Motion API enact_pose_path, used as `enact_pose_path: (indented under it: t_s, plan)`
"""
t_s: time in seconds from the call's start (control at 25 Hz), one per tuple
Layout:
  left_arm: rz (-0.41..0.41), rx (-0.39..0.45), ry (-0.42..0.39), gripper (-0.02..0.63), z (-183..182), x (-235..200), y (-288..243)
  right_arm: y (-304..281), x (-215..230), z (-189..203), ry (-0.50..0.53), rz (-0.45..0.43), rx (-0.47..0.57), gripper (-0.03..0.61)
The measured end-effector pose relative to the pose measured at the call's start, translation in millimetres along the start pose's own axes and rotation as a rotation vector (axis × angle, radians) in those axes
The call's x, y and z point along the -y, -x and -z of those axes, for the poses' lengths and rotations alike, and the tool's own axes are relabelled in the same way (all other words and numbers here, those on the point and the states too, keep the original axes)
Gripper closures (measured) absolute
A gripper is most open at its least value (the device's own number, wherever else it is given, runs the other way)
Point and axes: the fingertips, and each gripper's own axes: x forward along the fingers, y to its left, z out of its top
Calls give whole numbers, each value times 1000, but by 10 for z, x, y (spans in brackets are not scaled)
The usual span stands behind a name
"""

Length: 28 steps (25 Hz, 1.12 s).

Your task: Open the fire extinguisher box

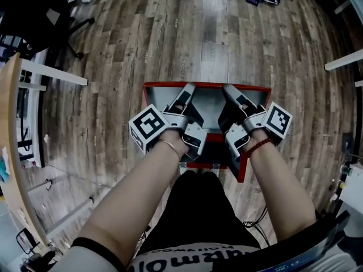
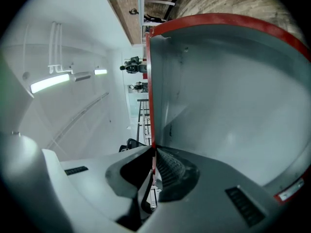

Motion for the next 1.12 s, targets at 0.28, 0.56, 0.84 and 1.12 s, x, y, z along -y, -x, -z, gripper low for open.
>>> enact_pose_path:
  t_s: [0.28, 0.56, 0.84, 1.12]
  plan:
    - [176, -48, -67, 578, -1, 113, -158, -78, 85, -70, 8, -32, -10, 548]
    - [194, -43, -93, 578, -4, 63, -203, -87, 165, -97, -58, -68, 32, 548]
    - [244, -69, -65, 578, -7, 102, -180, -80, 86, -71, -60, -133, 33, 546]
    - [240, -22, -53, 577, -61, 106, -72, 54, 127, -12, -59, -103, 87, 428]
